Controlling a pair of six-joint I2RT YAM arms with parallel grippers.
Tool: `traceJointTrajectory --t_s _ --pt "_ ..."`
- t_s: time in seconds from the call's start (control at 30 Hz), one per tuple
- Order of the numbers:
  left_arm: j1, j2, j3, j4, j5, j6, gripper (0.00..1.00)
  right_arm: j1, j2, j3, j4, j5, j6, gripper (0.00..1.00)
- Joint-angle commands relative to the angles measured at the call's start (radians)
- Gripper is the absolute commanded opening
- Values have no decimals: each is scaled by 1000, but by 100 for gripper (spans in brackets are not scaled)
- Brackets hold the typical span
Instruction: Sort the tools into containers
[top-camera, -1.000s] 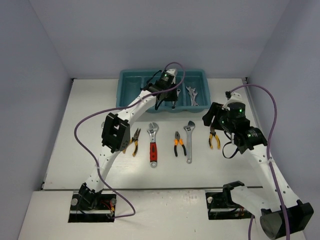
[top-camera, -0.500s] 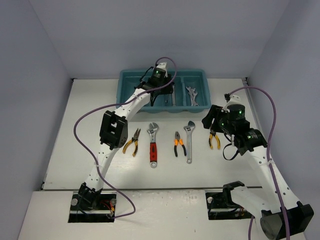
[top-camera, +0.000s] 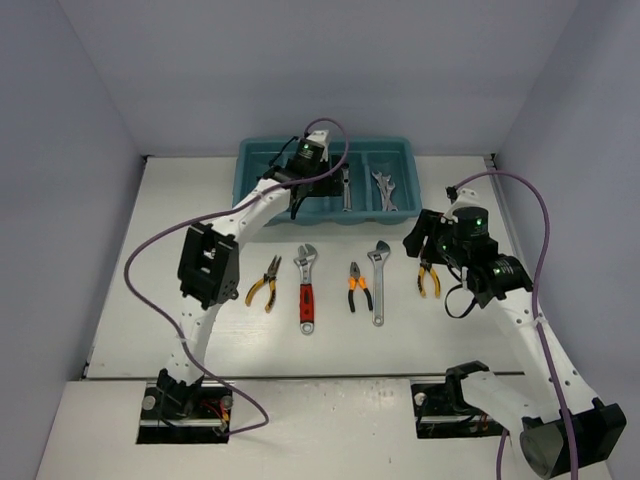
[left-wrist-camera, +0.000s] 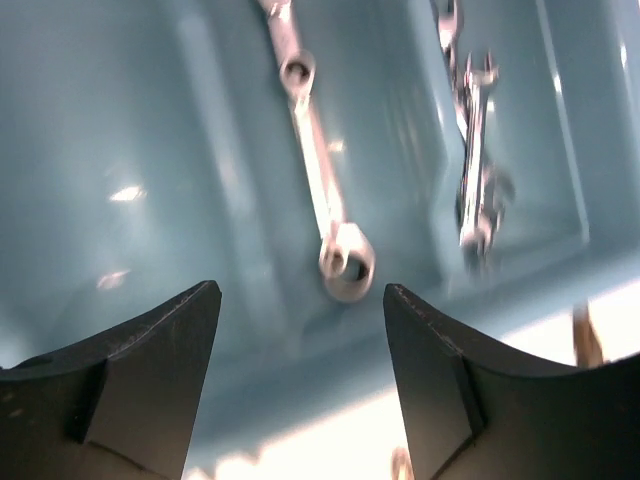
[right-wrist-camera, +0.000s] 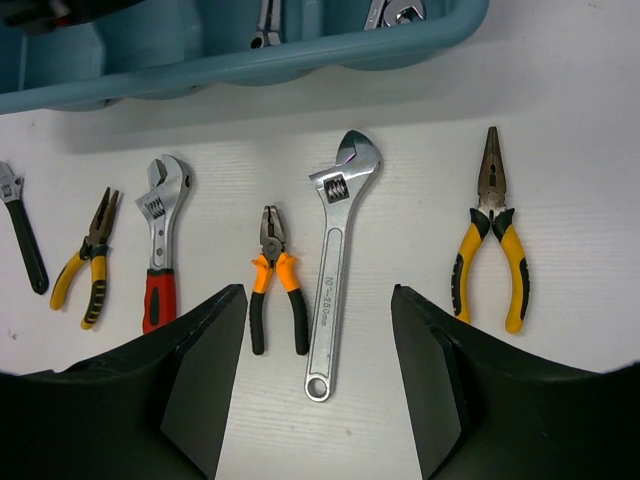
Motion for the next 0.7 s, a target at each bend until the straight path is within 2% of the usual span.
traceJointTrajectory --t_s 0.0,0.1,0.27,0.37,0.47,0.67 --pt "-3 -328 -147 -110 -41 110 64 -3 40 34 33 -5 -25 57" --pt "-3 -477 -359 -145 -75 132 64 -2 49 40 33 3 -34 57" --pt "-3 -639 -679 -192 -84 134 64 -1 66 21 33 2 -47 57" --pt "-2 -681 -794 -193 -96 142 64 -1 72 14 33 -6 -46 57" --pt "1 -696 -867 -188 -139 147 64 1 80 8 33 -5 -43 57" --pt "16 -634 -875 -178 -151 166 64 1 90 7 33 -12 -33 57"
